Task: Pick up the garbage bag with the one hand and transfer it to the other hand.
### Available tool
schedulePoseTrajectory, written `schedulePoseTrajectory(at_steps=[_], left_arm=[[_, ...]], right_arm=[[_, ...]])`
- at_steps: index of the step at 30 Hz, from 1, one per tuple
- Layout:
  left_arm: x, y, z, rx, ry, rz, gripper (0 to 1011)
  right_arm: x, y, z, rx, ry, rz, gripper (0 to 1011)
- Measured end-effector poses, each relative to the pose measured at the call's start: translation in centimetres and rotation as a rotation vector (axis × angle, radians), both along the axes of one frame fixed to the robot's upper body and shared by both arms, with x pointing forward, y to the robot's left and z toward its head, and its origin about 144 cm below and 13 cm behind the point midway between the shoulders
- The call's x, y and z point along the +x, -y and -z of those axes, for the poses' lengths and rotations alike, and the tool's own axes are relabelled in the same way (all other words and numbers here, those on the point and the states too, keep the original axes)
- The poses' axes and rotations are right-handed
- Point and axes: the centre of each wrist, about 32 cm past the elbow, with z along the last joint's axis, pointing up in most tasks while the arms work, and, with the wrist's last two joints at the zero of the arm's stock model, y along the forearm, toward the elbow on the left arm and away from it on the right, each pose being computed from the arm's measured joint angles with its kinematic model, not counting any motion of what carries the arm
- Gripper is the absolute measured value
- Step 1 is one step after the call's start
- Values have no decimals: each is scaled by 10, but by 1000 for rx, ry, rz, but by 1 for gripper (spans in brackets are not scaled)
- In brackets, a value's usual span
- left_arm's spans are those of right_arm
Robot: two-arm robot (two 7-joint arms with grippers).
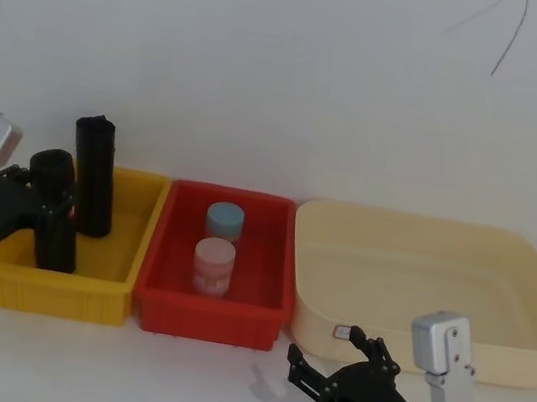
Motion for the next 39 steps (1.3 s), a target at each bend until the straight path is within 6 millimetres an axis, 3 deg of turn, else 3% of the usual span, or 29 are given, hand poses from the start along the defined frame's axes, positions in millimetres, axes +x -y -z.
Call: schedulePoseTrajectory(at_steps=[14,26,39], left_arm=[[0,0,-4,-6,1,9,431],[-10,3,-42,-80,44,65,380],[-27,25,-79,-142,108,149,379]], right_arm=[[0,0,-3,14,3,-13,1000],[0,-1,-23,2,24,-73,999],[-4,-5,-46,-55,72,-126,999]])
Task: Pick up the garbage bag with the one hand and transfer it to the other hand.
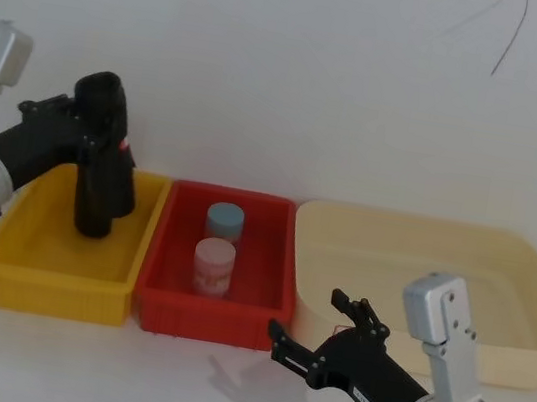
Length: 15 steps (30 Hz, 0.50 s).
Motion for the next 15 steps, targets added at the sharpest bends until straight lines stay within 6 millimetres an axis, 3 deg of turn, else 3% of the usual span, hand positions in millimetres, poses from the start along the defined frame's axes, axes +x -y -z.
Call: schedulePoseTrajectory(at_steps=[15], left_arm=[[-21,36,-5,-1,1,105,379]], right_arm=[[1,-9,-19,-46,63,-39,999]])
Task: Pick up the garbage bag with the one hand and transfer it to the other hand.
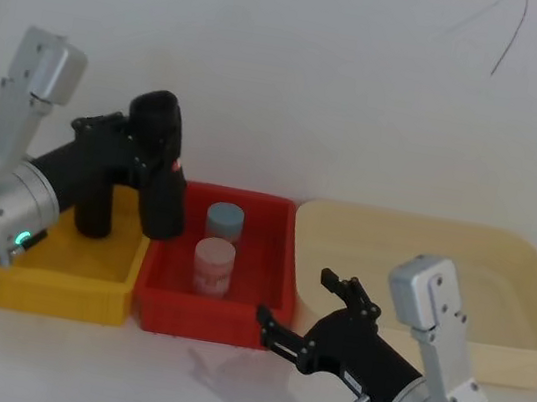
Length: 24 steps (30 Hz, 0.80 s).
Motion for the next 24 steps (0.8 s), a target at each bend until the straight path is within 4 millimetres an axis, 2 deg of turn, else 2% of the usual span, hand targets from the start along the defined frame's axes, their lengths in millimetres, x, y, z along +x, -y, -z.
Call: schedulePoseTrajectory(at_steps=[12,24], left_arm=[[-13,18,7,-4,-27,30,379],[-22,28,8,-22,-46,42,379]], right_arm=[[4,-14,-1,9,16,-32,999],[11,-28,3,32,21,-46,999]])
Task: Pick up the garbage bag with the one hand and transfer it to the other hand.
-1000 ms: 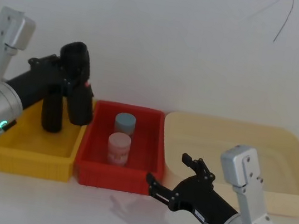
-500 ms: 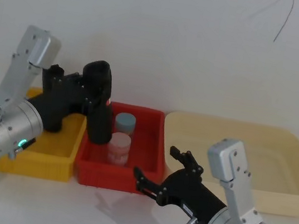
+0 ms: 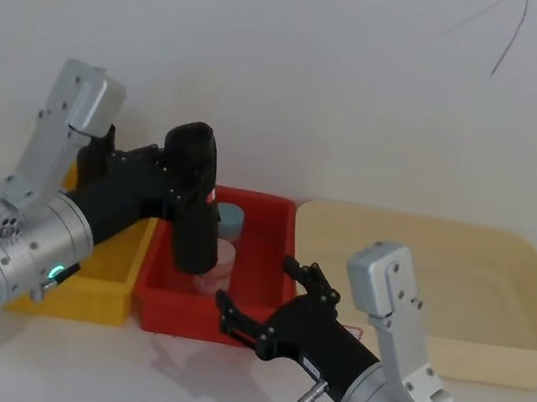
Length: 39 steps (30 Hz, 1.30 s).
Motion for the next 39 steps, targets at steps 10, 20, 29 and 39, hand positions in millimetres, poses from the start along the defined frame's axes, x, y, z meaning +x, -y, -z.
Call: schedulePoseTrajectory(at_steps=[10,20,29,39], left_arm=[[-5,6,0,-11,-14,11,379],[-9,12,-1,-23,-26,24,379],[-13,16,-2,-29,-36,31,379],[-16,17,-2,-30,-48,36,379]], right_arm=[[7,-8,3,14,-3,-3,999],[15,-15,5,20,-10,-10,999],[23,-19,5,18,-9,-15,999],[30,-18,4,1,-3,8,1000]])
